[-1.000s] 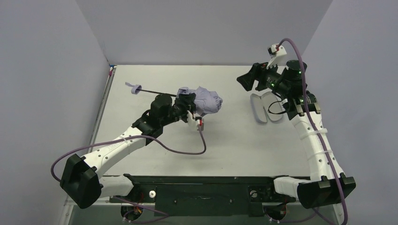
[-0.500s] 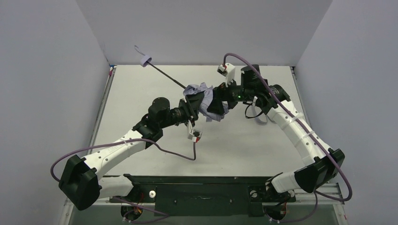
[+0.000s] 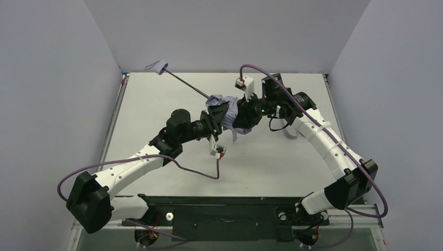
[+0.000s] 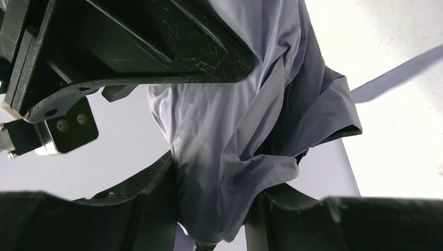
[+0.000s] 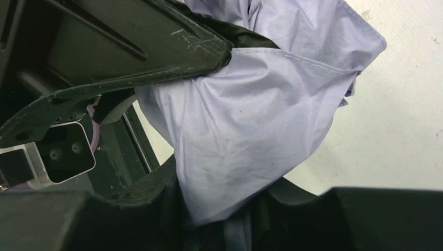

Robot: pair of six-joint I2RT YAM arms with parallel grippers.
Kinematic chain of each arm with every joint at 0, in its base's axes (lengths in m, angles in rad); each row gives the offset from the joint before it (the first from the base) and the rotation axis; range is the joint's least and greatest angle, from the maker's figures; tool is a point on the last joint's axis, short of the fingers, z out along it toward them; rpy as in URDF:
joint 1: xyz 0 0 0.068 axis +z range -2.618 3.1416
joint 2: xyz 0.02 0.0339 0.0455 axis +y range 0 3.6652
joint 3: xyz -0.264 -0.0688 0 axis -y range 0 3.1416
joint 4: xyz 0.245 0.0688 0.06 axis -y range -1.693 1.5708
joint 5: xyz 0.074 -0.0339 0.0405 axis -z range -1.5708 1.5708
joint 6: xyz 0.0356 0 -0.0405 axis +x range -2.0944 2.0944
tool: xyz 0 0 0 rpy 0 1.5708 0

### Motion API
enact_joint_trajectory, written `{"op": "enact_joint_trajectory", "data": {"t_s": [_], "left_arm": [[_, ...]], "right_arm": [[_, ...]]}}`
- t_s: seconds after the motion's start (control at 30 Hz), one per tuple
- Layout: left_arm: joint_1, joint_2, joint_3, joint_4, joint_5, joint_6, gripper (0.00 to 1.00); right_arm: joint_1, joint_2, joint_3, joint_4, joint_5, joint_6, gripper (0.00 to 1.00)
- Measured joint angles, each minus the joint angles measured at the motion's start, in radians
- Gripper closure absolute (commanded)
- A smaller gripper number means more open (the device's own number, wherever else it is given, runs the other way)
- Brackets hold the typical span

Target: Open the umbrella

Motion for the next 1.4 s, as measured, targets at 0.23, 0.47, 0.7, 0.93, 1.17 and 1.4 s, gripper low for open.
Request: {"op": "enact_joint_trajectory", "data": {"t_s": [0.23,0.47,0.7,0.93,1.17,1.4], "left_arm": [[0.016,-0.03,0.0,0.043,-0.1,-0.127,0.02],[0.143,-0.171,0.022,-0.109,-0.201,-0.595,0.03],[0.256,-0.051,0.364,-0.338,-0.148,-1.408,0.03],[0.422,0.079,0.592,-0.1,0.122,-2.193,0.01],[0.419,0.192,0.608,0.109,0.229,-2.608,0.11],[0.413,0.22,0.608,0.18,0.228,-2.735,0.25]], "right_arm": [[-0.109,-0.03,-0.072,0.145,-0.064,0.109,1.0],[-0.212,-0.084,-0.147,0.438,-0.028,0.319,1.0],[-0.174,-0.168,-0.231,0.669,0.056,0.383,1.0],[-0.097,-0.229,-0.29,0.76,0.171,0.338,1.0],[-0.002,-0.274,-0.328,0.781,0.224,0.286,1.0],[0.051,-0.28,-0.332,0.787,0.237,0.262,1.0]]}}
